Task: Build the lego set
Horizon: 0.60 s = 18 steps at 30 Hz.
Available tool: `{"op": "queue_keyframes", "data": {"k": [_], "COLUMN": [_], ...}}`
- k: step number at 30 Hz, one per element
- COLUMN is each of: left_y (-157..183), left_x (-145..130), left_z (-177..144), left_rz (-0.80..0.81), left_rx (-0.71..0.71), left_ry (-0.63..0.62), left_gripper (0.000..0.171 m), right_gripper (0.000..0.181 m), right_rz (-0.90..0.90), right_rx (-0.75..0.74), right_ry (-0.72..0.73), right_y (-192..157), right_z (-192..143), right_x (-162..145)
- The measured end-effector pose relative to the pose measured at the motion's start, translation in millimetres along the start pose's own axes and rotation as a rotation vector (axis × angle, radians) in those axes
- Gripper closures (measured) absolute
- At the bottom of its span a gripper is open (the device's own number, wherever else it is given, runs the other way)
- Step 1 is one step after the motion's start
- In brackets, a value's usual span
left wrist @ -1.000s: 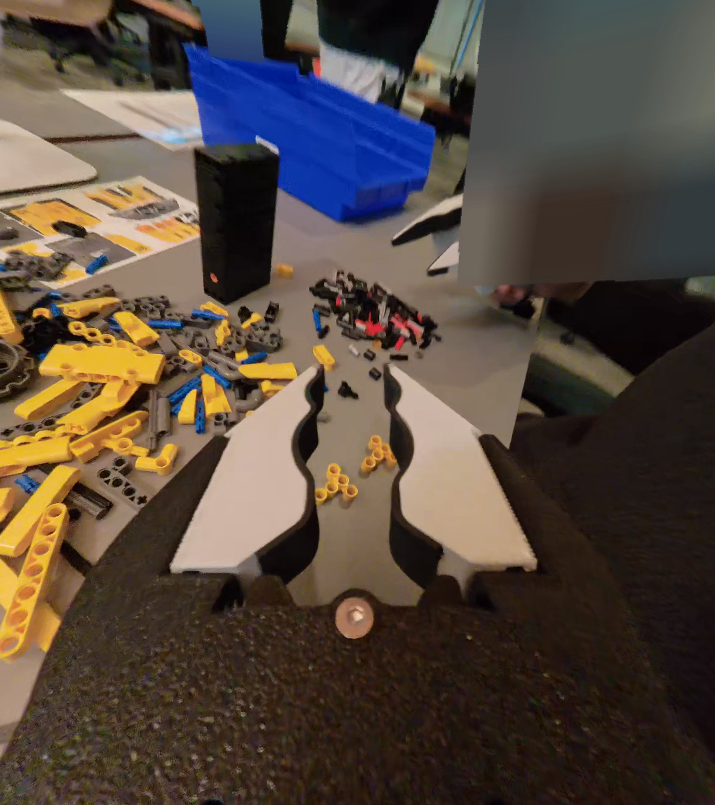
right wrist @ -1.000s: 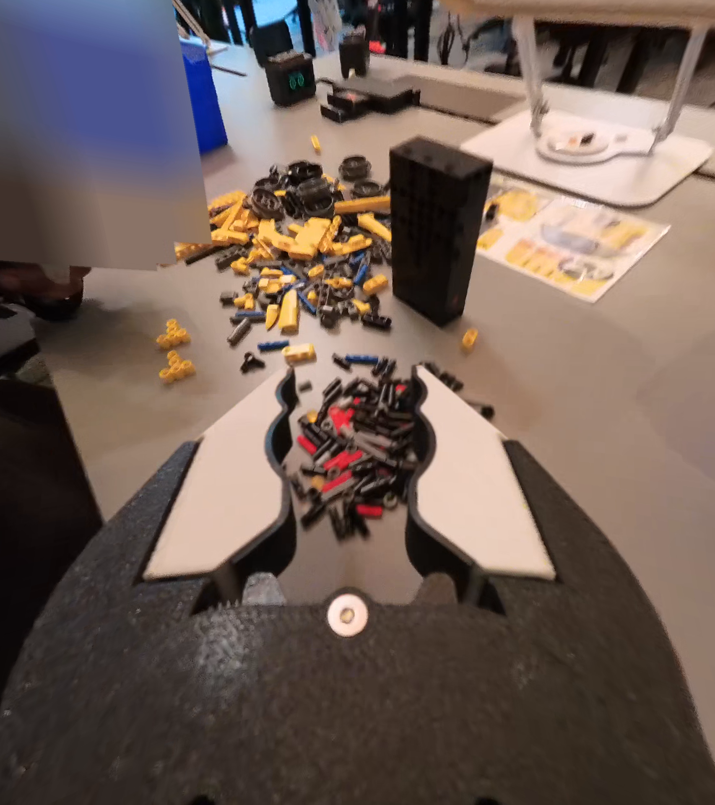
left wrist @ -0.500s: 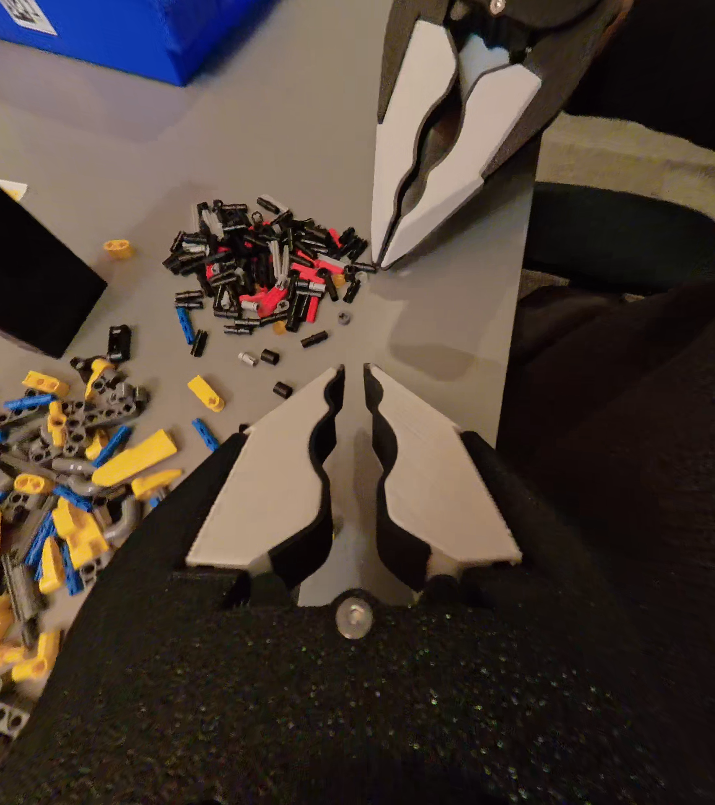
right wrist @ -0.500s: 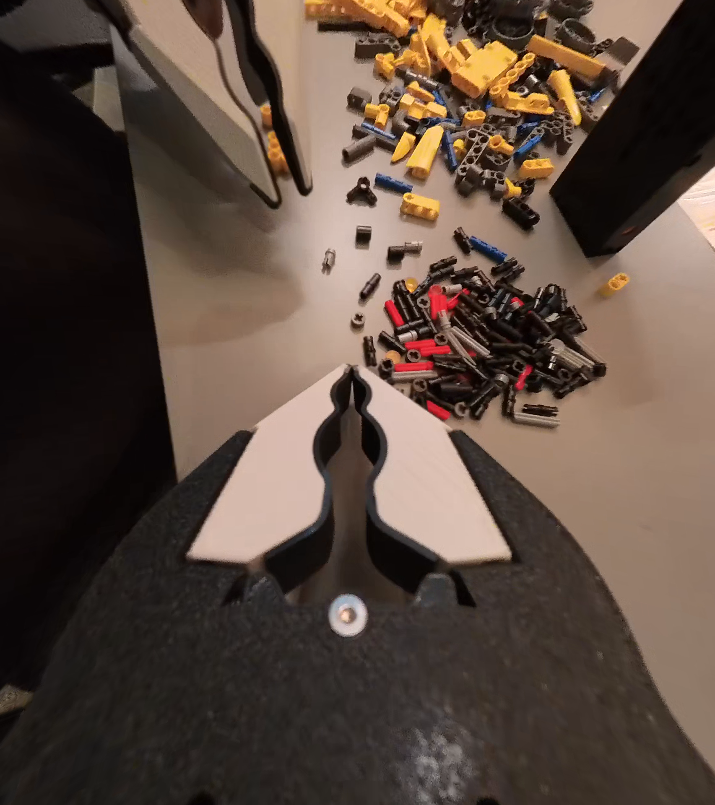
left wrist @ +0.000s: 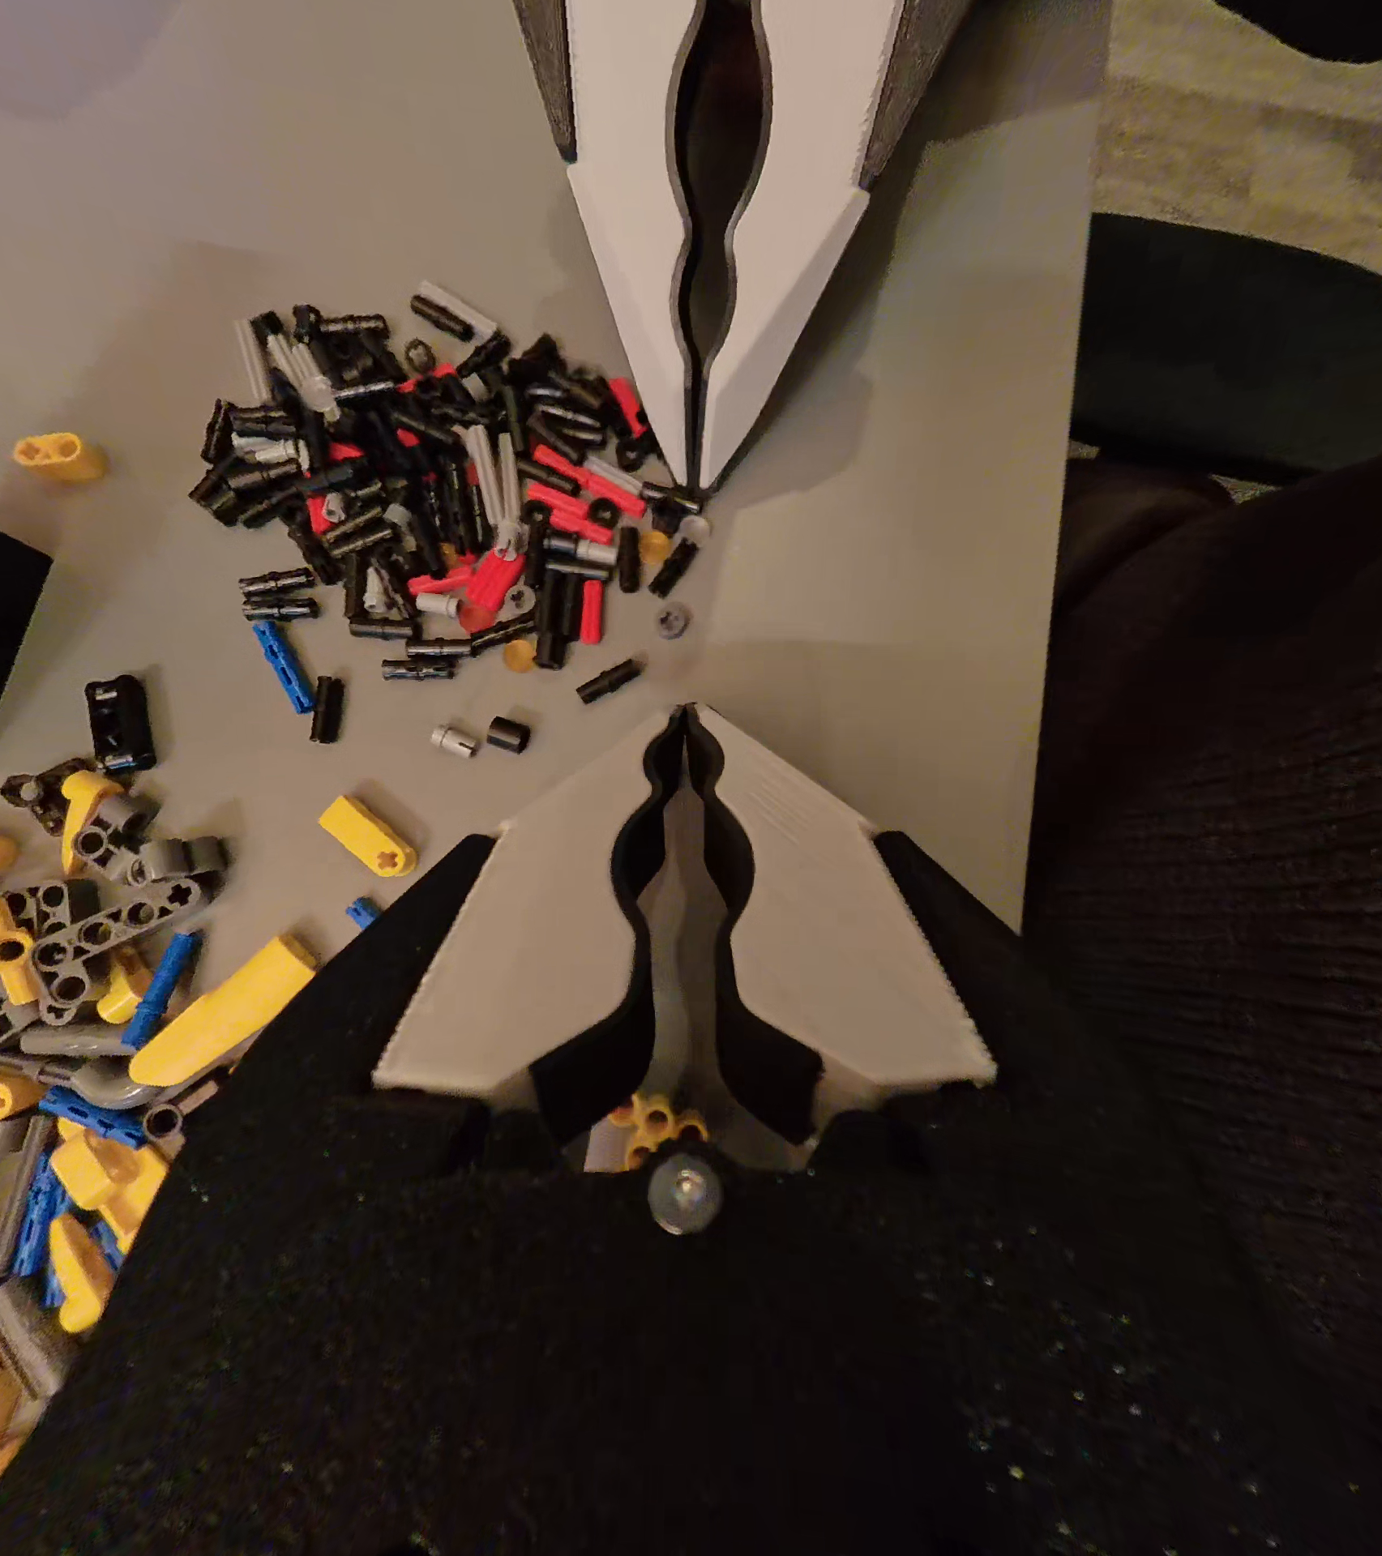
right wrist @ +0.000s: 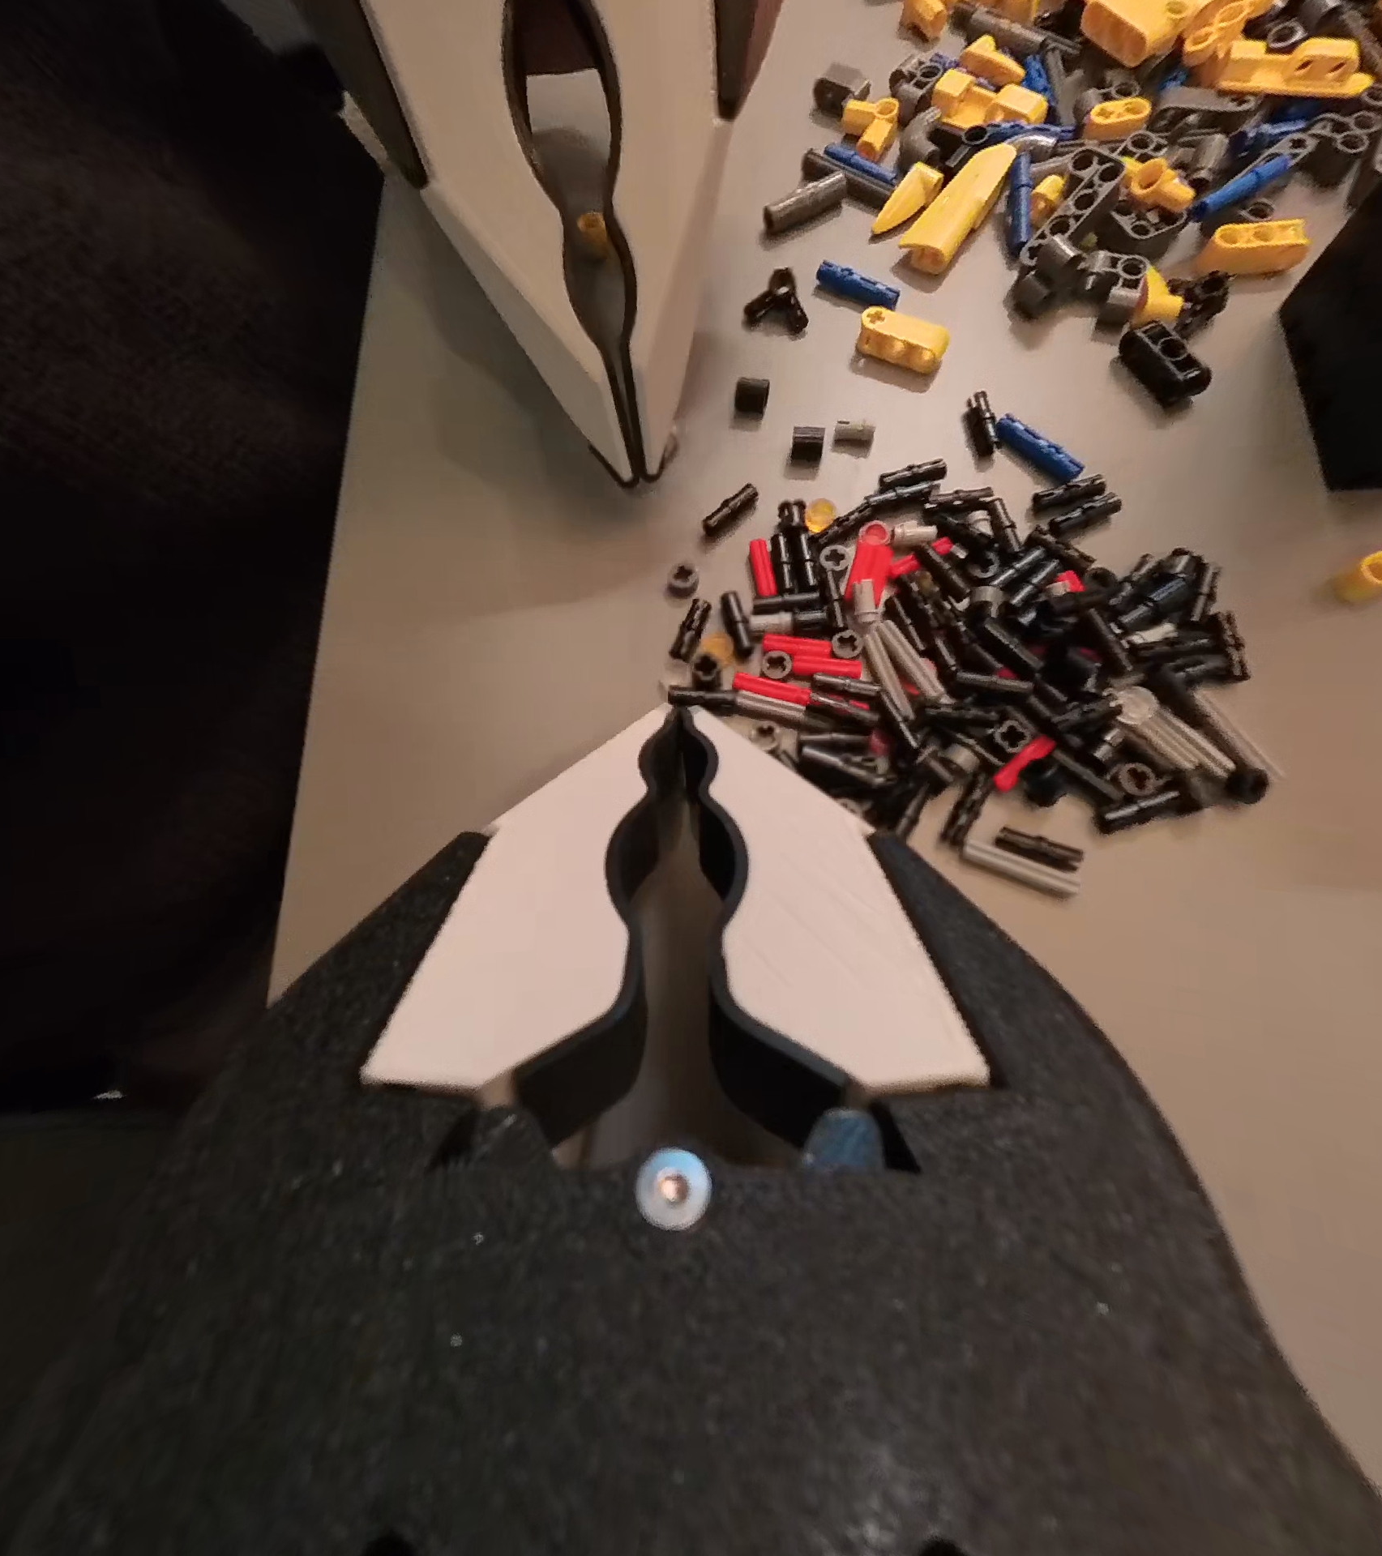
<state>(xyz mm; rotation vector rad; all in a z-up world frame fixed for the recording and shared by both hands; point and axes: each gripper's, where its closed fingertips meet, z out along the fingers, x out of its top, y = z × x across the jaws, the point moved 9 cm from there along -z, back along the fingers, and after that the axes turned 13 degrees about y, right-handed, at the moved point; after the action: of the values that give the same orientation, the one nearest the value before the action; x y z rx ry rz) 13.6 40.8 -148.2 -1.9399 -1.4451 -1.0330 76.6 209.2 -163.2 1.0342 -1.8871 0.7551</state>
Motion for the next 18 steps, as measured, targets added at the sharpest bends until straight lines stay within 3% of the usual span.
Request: {"op": "queue_keyframes", "data": {"k": [8, 18], "left_y": [-22.5, -48.3], "left_x": [-3.0, 5.5], "left_z": [-0.5, -12.8], "left_rz": [-0.036, -0.132], "left_rx": [0.029, 0.123], "left_ry": [-0.008, 0.096], "left_gripper": [0.171, 0.171], "right_gripper": [0.181, 0.181], "right_rz": [-0.001, 0.013], "right_rx": [0.005, -0.01], "right_ry": [0.0, 0.004], "right_y": [19.0, 39.5], "right_z": [1.8, 8.1], "right_x": [3.3, 9.3]}}
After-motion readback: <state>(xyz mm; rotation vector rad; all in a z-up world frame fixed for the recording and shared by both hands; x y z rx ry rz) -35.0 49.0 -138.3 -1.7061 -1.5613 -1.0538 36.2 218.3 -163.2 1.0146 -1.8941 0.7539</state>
